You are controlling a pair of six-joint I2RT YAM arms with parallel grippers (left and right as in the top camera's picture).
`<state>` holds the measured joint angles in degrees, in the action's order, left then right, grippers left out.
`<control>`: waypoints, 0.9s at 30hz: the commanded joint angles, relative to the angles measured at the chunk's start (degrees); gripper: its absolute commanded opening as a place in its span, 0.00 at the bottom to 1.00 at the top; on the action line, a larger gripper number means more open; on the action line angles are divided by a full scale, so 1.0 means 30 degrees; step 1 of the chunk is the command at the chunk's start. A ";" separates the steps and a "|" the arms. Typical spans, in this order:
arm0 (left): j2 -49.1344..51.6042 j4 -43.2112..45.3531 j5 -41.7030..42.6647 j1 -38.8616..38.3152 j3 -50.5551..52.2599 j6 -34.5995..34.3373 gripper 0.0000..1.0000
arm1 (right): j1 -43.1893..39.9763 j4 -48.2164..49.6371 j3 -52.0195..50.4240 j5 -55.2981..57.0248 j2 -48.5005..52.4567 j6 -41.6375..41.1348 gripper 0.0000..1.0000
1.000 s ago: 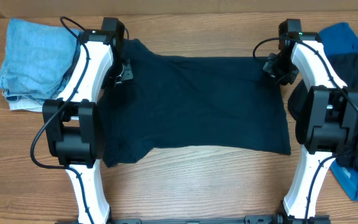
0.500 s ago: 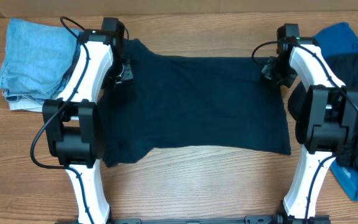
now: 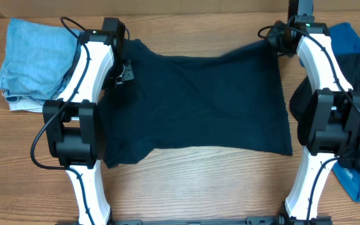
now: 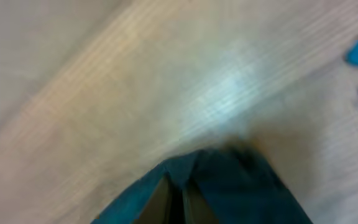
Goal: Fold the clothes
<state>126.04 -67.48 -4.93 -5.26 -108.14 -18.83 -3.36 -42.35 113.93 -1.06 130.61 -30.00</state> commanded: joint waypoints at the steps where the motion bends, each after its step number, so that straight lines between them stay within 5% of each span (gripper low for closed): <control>1: -0.0044 0.0022 0.0000 0.0029 -0.0102 0.0364 0.57 | -0.0044 0.1668 0.0401 0.0015 -0.0393 -0.0532 0.06; 15: -0.0044 0.0838 -0.0153 0.0022 -0.0102 0.0401 0.53 | 0.0058 0.8641 0.0393 0.0015 0.3832 -0.0335 0.22; 21: -0.0051 0.1712 -0.0568 0.0029 -0.1668 0.1253 0.62 | 0.0036 1.0622 0.0423 -0.1086 0.3825 0.1647 0.63; 24: -0.0051 0.2193 -0.1960 0.0029 -0.3599 0.1858 0.72 | 0.0022 0.9449 0.1727 -0.2732 0.3665 0.2659 0.65; 27: -0.0051 0.3155 -0.2659 0.0044 -0.4204 0.1865 0.73 | 0.0022 0.4204 0.4809 -0.3249 0.3614 0.3198 0.63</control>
<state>126.04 -59.53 -9.43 -5.28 -118.72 -14.55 -3.33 -21.15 120.05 -8.19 141.99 -23.18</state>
